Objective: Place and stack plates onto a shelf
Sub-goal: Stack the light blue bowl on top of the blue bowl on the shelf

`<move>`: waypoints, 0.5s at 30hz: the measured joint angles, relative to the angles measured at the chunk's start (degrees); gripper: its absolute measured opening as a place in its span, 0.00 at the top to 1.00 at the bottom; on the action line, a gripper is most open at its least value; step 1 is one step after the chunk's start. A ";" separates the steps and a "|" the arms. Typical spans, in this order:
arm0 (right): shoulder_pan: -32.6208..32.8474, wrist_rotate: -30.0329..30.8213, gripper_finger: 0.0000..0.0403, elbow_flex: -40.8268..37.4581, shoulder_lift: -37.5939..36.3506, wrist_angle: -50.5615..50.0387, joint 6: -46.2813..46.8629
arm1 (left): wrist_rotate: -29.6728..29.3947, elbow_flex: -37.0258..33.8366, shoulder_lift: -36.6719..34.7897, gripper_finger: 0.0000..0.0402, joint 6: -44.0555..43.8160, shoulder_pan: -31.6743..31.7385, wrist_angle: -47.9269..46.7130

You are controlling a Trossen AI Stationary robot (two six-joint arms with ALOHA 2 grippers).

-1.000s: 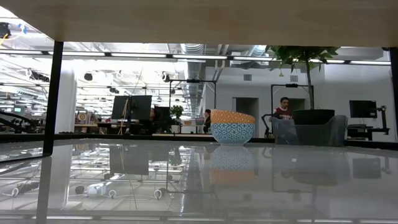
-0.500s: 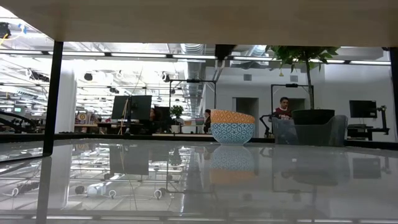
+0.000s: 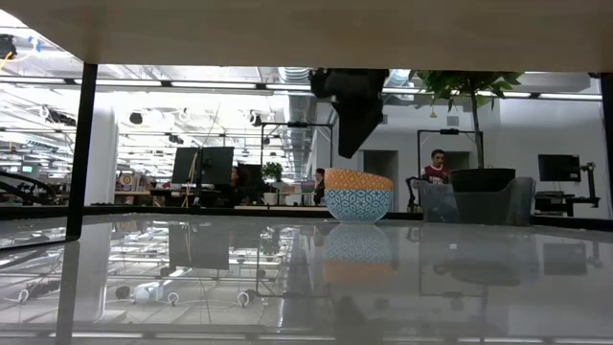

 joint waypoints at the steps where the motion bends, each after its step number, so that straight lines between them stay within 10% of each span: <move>1: -0.44 -0.13 0.54 -0.48 0.00 0.94 0.01 | -0.11 0.00 -0.02 0.64 0.00 0.00 0.00; 15: -3.24 -1.46 0.54 -2.54 1.87 5.80 -2.32 | -1.64 0.00 -0.02 0.64 0.04 -0.01 -1.72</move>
